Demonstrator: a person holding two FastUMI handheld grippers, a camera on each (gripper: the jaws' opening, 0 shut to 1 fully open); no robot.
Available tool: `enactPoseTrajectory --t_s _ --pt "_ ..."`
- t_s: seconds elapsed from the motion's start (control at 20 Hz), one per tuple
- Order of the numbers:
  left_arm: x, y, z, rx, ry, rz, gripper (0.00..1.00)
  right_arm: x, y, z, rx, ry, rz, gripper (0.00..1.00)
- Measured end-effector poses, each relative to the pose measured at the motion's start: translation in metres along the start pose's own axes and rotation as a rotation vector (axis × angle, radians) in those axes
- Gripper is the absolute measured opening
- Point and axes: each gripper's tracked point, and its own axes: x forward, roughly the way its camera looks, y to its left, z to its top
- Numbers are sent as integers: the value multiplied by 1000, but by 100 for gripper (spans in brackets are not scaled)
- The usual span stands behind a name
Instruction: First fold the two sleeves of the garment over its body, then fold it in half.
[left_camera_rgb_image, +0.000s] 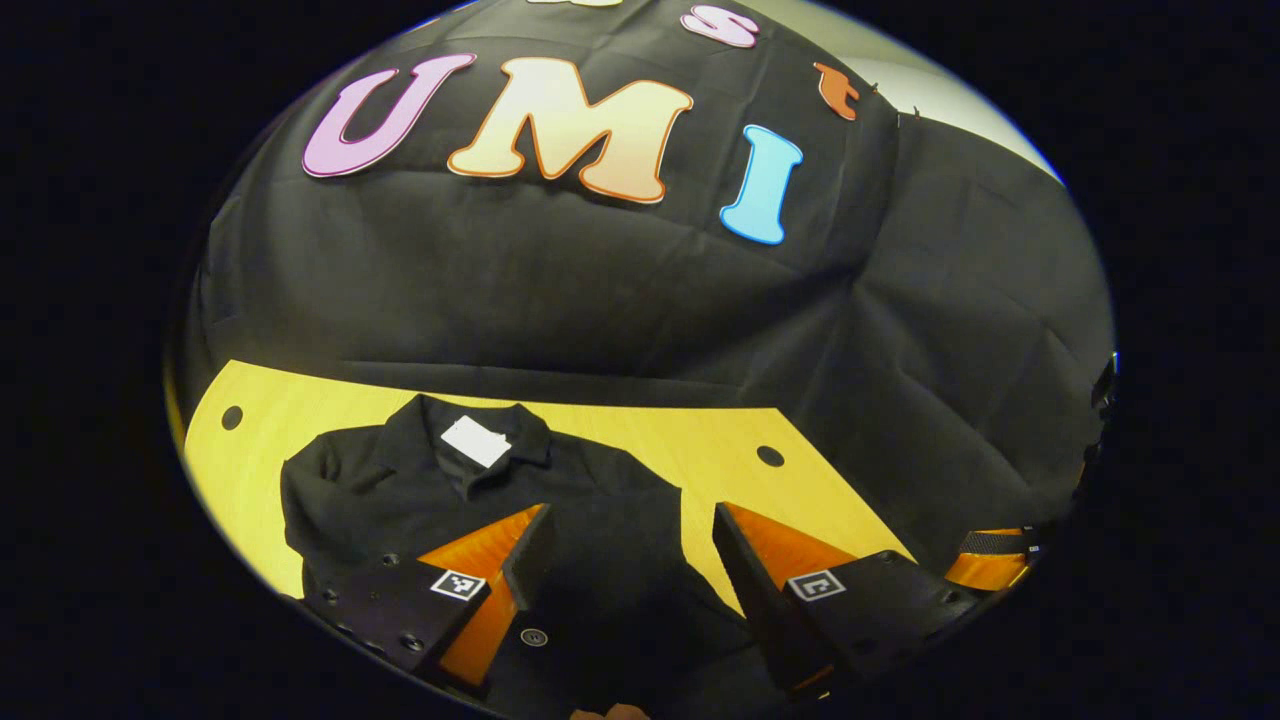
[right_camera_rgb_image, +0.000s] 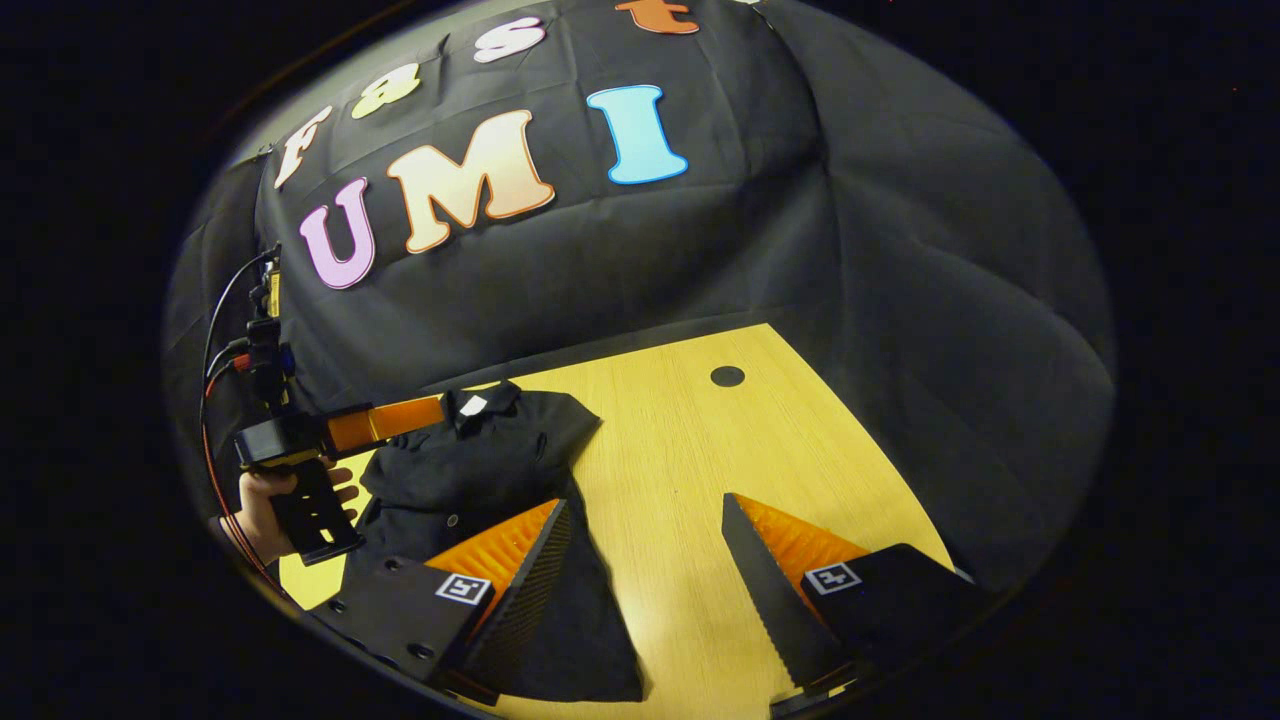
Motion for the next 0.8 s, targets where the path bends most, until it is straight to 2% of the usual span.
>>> enactPoseTrajectory --t_s 0.2,0.35,0.55,0.8 --pt "-26 24 -18 -29 21 40 95 7 11 -28 -5 59 25 98" --pt "-65 57 -46 1 68 95 96 13 22 -62 -17 133 40 98" --pt "-136 101 -99 32 150 168 96 15 35 -111 -22 237 48 98" --pt "-229 159 -179 37 275 324 96 12 41 -160 -11 339 29 98"
